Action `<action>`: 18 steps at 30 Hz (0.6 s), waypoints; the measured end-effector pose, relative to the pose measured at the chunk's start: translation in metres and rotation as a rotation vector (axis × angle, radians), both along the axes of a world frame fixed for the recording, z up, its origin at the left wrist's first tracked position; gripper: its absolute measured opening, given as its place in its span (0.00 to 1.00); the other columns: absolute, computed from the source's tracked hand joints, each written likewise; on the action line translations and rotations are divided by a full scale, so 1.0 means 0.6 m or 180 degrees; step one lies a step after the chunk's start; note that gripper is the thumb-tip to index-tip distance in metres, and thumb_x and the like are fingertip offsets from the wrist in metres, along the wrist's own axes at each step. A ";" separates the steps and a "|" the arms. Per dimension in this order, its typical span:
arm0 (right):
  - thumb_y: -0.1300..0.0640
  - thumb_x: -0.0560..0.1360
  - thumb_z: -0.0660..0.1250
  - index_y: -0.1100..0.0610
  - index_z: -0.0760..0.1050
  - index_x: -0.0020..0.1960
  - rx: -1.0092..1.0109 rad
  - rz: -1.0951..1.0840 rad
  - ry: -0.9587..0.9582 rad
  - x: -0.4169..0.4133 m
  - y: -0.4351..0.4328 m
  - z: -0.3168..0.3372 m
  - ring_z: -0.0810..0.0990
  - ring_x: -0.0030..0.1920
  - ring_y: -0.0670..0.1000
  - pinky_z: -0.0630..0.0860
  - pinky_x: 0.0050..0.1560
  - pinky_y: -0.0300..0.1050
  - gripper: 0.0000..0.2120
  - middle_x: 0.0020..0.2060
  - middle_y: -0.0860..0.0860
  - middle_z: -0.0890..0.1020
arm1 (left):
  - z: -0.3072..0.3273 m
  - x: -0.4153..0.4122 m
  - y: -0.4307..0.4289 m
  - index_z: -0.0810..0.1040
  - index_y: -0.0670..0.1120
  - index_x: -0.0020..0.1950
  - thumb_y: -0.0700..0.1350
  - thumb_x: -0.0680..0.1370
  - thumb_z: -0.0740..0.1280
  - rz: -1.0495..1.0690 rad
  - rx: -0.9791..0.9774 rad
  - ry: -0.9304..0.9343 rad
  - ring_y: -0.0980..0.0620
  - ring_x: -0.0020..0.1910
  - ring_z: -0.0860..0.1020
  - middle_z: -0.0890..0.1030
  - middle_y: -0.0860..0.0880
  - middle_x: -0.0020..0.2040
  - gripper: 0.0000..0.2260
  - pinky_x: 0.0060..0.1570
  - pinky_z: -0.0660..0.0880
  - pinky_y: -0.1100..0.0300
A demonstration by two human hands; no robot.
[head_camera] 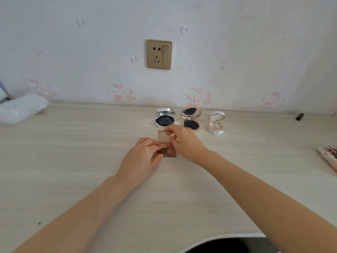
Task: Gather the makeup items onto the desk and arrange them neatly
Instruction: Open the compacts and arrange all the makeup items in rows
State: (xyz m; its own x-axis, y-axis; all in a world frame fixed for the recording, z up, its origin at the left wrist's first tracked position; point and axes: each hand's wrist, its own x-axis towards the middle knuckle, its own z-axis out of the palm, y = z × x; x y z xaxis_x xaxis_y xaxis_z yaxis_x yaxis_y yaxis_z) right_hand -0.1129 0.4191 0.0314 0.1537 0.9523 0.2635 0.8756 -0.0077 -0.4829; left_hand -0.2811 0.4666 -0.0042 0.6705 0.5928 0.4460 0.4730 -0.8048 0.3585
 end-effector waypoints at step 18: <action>0.59 0.76 0.66 0.57 0.78 0.50 0.0211 -0.0620 0.0564 0.041 0.048 -0.020 0.80 0.46 0.49 0.75 0.49 0.40 0.04 0.44 0.50 0.83 | -0.003 0.023 0.047 0.80 0.49 0.61 0.44 0.77 0.69 0.0156 -0.0328 -0.0110 0.52 0.61 0.72 0.79 0.52 0.58 0.13 0.58 0.64 0.66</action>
